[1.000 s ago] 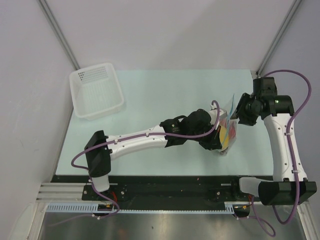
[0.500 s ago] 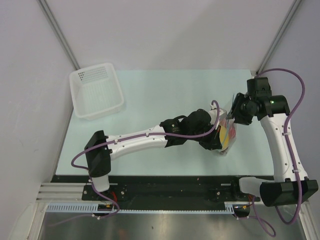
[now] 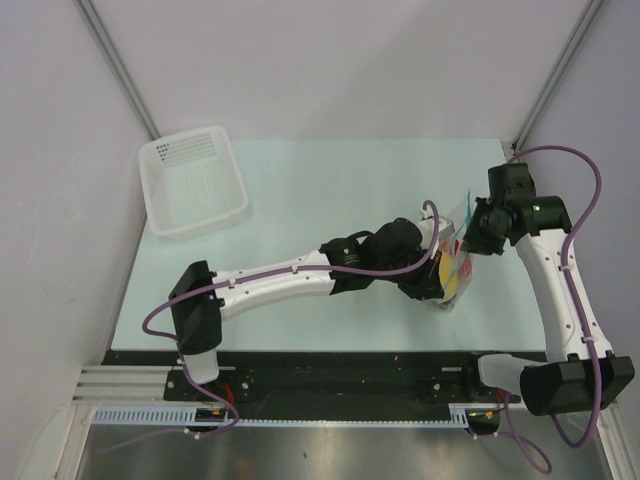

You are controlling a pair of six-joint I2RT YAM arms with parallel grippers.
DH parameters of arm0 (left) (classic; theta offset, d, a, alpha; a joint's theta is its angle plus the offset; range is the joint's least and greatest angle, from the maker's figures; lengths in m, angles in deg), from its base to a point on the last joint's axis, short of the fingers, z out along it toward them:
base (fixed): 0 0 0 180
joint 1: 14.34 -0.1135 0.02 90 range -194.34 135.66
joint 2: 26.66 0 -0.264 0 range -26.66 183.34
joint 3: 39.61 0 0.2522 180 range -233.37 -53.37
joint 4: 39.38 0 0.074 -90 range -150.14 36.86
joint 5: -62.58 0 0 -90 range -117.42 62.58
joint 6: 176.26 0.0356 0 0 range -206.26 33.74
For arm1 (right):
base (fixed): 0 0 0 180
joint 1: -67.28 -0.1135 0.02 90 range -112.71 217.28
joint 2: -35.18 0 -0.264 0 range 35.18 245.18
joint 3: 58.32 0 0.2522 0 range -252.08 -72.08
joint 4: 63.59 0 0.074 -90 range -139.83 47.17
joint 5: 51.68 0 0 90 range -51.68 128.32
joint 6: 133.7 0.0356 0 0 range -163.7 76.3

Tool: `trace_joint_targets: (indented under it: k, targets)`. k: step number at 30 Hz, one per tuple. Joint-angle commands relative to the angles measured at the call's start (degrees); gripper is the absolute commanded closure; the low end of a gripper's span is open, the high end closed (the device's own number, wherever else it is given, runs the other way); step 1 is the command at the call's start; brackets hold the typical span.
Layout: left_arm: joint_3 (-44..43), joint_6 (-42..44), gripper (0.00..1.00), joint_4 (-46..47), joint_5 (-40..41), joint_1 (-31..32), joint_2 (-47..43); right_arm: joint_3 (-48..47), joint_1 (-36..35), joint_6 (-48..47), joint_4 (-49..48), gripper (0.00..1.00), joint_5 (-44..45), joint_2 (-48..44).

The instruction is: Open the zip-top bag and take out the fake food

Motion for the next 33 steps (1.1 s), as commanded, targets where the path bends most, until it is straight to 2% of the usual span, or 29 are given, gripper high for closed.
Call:
trace_joint_targets:
  k: [1, 3, 4, 7, 8, 15, 22, 25, 28, 30, 33]
  targets:
    - [-0.47, -0.79, 0.99, 2.6, -0.83, -0.2, -1.73, 0.71, -0.23, -1.11, -1.65, 0.89, 5.07, -1.82]
    - [-0.38, -1.32, 0.83, 2.34, -0.38, -0.55, -2.16, 0.63, 0.64, -0.76, 0.71, 0.97, 7.54, -2.43]
    - [-0.38, -1.41, 0.7, 2.34, -0.21, -0.64, -2.34, 0.54, 1.34, -0.15, 2.12, 1.0, 8.16, -3.3]
    - [-0.21, -1.49, 0.56, 2.42, 1.11, -1.07, -3.75, 0.19, 3.72, -0.14, 5.38, 1.0, 8.78, -6.64]
    - [-0.2, -1.41, 0.54, 2.51, 1.37, -1.51, -4.1, -0.16, 4.07, -0.4, 6.17, 1.0, 8.96, -7.0]
    - [-0.03, -4.04, 0.55, 4.44, 0.94, -4.5, -7.26, -8.34, 1.62, -1.81, 8.38, 1.0, 9.05, -5.42]
    - [2.34, -6.85, 0.6, 7.17, 1.02, -8.45, -11.04, -7.72, -7.61, -0.41, 1.98, 1.0, 7.91, 0.37]
    - [2.78, -7.29, 0.6, 7.43, 0.5, -10.82, -11.57, -7.46, -8.05, -1.37, -0.75, 1.0, 4.48, 2.22]
    - [0.33, -7.56, 0.67, 6.38, -2.04, -12.85, -8.86, -7.29, -8.14, -1.99, -3.56, 1.0, -0.18, 2.58]
    - [-1.78, -6.77, 0.71, 5.85, -2.84, -13.29, -6.4, -6.59, -8.14, -0.94, -5.32, 1.0, -6.67, 2.92]
    - [-2.49, -7.38, 0.73, 7.43, -4.34, -13.82, -4.02, -6.15, -8.67, 0.64, -7.35, 1.0, -10.72, 3.98]
